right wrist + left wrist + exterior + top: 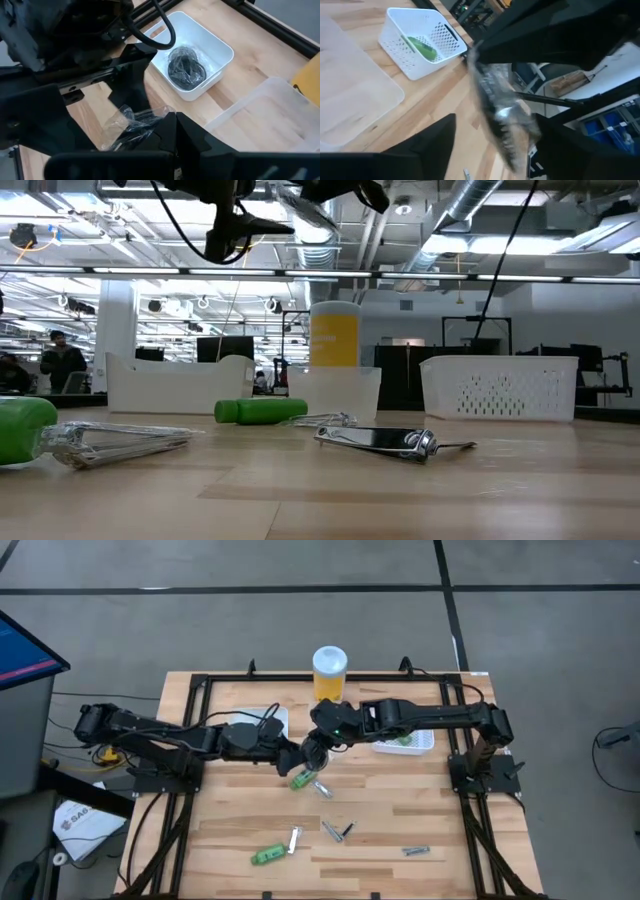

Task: Pick & Place Travel size toiletries
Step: Put the black hairbrush into the left white bin

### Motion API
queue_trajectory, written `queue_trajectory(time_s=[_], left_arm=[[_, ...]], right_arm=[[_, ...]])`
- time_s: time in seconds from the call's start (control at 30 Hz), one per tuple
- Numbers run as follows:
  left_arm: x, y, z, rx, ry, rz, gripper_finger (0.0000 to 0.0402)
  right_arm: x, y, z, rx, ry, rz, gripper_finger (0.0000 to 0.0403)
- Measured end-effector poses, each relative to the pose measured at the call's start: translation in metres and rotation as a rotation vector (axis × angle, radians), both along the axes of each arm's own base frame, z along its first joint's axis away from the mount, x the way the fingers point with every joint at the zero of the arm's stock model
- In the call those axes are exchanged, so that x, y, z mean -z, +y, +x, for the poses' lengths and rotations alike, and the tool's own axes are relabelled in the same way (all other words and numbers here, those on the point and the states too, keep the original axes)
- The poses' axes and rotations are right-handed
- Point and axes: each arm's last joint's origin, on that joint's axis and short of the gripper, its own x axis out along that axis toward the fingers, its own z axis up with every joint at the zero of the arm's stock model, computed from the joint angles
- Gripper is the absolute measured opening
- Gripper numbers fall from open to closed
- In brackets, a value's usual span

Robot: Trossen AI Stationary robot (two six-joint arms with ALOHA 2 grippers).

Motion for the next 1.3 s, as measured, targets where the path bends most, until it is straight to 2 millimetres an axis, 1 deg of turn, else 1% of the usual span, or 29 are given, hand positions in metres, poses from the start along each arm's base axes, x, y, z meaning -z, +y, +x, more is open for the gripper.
queue_trajectory(time_s=[0.1, 0.3, 0.37, 0.47, 0.57, 0.63, 0.7, 0.77, 0.83, 0.97, 1.07, 1.17, 1.3], left_arm=[[0.0, -0.001, 0.0, 0.027, -0.004, -0.008, 0.0187], [-0.001, 0.0, 0.0, 0.036, -0.009, -0.016, 0.0058], [0.0, 0.002, 0.0, 0.031, -0.004, -0.017, 0.0025], [0.0, 0.003, 0.001, 0.027, -0.008, -0.017, 0.0021], [0.0, 0.003, 0.001, 0.027, -0.009, -0.021, 0.0037], [0.0, 0.003, 0.001, 0.031, -0.01, -0.022, 0.0041], [-0.001, 0.003, 0.001, 0.032, -0.012, -0.019, 0.0033], [-0.002, 0.005, 0.001, 0.034, -0.022, -0.019, 0.0022], [-0.004, 0.007, 0.0, 0.038, -0.031, -0.021, 0.0021], [-0.006, 0.013, -0.001, 0.028, -0.034, -0.025, 0.0021], [-0.007, 0.021, -0.007, 0.007, -0.006, -0.005, 0.0022], [-0.006, 0.035, -0.02, -0.054, 0.089, 0.035, 0.0022], [-0.004, 0.053, -0.047, -0.199, 0.256, 0.102, 0.0022]], right_arm=[[0.0, 0.001, 0.0, -0.01, -0.003, -0.004, 0.0], [-0.002, 0.002, 0.002, -0.047, -0.026, -0.001, 0.0], [-0.003, 0.002, 0.003, -0.051, -0.029, 0.002, 0.0], [-0.003, 0.002, 0.003, -0.059, -0.029, 0.01, 0.0], [-0.003, 0.002, 0.002, -0.062, -0.028, 0.007, 0.0002], [-0.003, 0.002, 0.0, -0.062, -0.018, 0.011, 0.0014], [-0.006, -0.001, -0.005, -0.064, -0.002, 0.02, 0.0037], [-0.013, -0.003, -0.013, -0.067, 0.007, 0.027, 0.0069], [-0.021, -0.004, -0.022, -0.074, -0.004, 0.019, 0.0105], [-0.045, -0.005, -0.042, -0.089, -0.062, 0.0, 0.0176], [-0.061, -0.004, -0.062, -0.097, -0.084, -0.003, 0.0216], [-0.074, 0.001, -0.089, -0.099, -0.072, -0.005, 0.0237], [-0.087, 0.012, -0.125, -0.072, -0.043, 0.027, 0.0239]])
